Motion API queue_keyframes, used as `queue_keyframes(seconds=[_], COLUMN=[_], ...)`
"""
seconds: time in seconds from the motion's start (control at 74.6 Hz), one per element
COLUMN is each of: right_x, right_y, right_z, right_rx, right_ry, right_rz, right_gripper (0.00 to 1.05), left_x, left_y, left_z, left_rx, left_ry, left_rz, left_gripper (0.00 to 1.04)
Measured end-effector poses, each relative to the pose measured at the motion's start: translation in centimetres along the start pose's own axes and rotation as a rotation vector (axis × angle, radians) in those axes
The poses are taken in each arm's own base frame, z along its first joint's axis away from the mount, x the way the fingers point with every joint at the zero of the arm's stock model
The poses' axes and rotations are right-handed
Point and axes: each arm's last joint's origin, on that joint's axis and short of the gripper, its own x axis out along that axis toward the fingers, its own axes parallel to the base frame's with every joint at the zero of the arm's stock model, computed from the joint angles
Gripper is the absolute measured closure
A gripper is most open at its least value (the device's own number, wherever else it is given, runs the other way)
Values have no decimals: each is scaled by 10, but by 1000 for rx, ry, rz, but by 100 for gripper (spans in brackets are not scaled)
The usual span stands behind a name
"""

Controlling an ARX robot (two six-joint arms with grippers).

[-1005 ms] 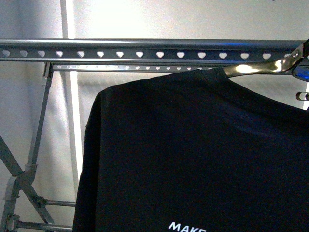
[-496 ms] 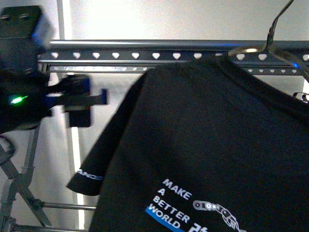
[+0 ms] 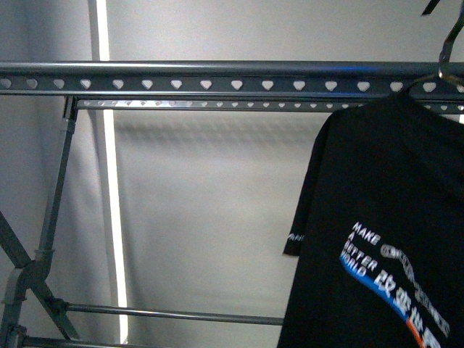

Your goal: Hang clothes on hanger

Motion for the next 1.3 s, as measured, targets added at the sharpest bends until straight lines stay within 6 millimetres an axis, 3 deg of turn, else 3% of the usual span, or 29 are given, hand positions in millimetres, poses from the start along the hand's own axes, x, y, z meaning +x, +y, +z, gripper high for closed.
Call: queue_keyframes(seconds=[0.174,0.456,0.71,0.871,0.952,1.046,1.126,1.22,1.3], right_x=[26,54,70,92,88,79,64,31,-17], right_y=[3,-11,-20,-28,-22,-16,-10,7,33], right_z=[31,61,50,17,12,7,7,9,0], right_rx=[201,342,295,251,201,112,-32,-165,-263], right_ry=[-7,-14,-9,33,7,-61,-223,-455,-669], right_rz=[-5,-78,-156,-178,-179,-219,-314,-337,-319], right_gripper=[97,97,97,97,95,75,57,39,24], left_x=[-21,-45,-59,-65,-69,-73,-76,-79,-81], left_y=[9,24,24,24,24,24,24,24,24], left_z=[-13,-27,-33,-38,-37,-36,-36,-35,-35], left_rx=[-1,-1,0,1,1,1,1,1,1], left_ry=[-4,-3,-3,-19,-24,-28,-29,-30,-32], left_rz=[6,10,6,6,6,6,6,6,6], left_gripper=[101,101,101,101,101,101,101,101,101])
